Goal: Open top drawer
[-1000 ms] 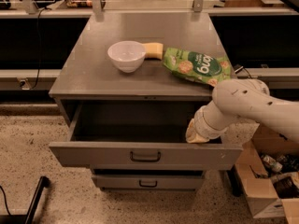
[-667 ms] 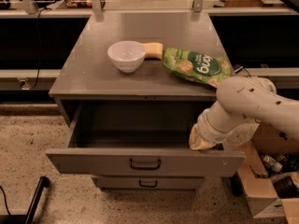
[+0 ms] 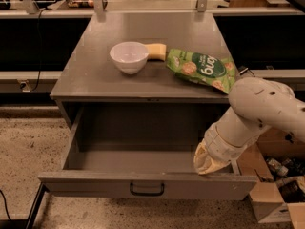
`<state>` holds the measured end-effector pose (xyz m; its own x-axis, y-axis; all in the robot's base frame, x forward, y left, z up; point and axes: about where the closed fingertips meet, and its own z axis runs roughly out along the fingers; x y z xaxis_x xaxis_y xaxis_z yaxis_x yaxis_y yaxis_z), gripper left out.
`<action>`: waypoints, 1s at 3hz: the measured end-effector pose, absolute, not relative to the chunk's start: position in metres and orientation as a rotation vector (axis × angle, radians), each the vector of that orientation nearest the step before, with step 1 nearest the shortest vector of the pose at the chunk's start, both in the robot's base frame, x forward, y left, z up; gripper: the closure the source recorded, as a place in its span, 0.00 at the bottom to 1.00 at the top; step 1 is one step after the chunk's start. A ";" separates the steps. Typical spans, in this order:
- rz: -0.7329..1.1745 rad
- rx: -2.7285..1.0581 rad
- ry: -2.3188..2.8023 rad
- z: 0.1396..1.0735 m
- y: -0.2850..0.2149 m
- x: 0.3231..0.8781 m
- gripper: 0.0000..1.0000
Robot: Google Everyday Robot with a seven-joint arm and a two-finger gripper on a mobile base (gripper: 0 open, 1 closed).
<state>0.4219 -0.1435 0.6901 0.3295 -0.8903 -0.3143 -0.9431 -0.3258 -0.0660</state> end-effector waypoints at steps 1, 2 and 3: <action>0.380 -2.369 1.608 0.704 -0.138 0.406 1.00; 0.333 -2.224 1.571 0.747 -0.143 0.416 1.00; 0.336 -2.057 1.495 0.794 -0.146 0.428 1.00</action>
Offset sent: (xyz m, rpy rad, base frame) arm 0.0038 -0.0056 0.0938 0.2152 -0.1542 -0.0739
